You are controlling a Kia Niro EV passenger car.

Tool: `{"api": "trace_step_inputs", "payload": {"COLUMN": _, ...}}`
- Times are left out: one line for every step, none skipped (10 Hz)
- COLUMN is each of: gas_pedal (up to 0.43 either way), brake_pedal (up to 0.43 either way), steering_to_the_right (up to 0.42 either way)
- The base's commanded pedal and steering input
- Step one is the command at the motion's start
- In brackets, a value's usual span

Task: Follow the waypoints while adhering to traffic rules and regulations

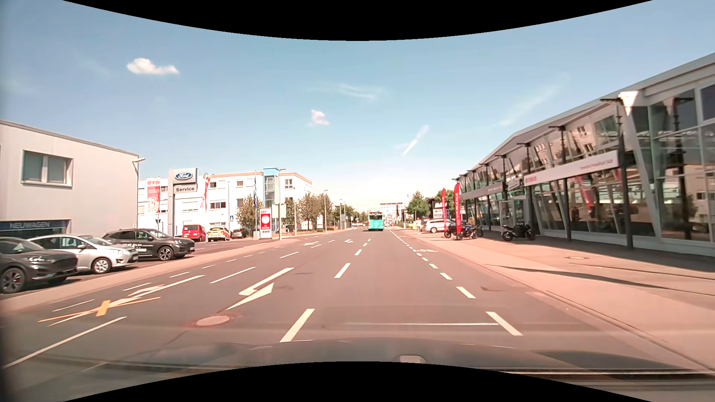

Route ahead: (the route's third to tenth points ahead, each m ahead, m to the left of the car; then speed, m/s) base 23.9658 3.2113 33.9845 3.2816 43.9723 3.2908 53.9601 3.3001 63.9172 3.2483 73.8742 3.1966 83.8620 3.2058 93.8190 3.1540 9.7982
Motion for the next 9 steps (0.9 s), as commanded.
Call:
{"api": "trace_step_inputs", "payload": {"gas_pedal": 0.0, "brake_pedal": 0.0, "steering_to_the_right": -0.004}}
{"api": "trace_step_inputs", "payload": {"gas_pedal": 0.0, "brake_pedal": 0.0, "steering_to_the_right": -0.004}}
{"api": "trace_step_inputs", "payload": {"gas_pedal": 0.0, "brake_pedal": 0.0, "steering_to_the_right": -0.004}}
{"api": "trace_step_inputs", "payload": {"gas_pedal": 0.0, "brake_pedal": 0.0, "steering_to_the_right": -0.004}}
{"api": "trace_step_inputs", "payload": {"gas_pedal": 0.0, "brake_pedal": 0.0, "steering_to_the_right": -0.004}}
{"api": "trace_step_inputs", "payload": {"gas_pedal": 0.0, "brake_pedal": 0.0, "steering_to_the_right": -0.004}}
{"api": "trace_step_inputs", "payload": {"gas_pedal": 0.0, "brake_pedal": 0.0, "steering_to_the_right": -0.004}}
{"api": "trace_step_inputs", "payload": {"gas_pedal": 0.0, "brake_pedal": 0.0, "steering_to_the_right": -0.004}}
{"api": "trace_step_inputs", "payload": {"gas_pedal": 0.0, "brake_pedal": 0.0, "steering_to_the_right": -0.004}}
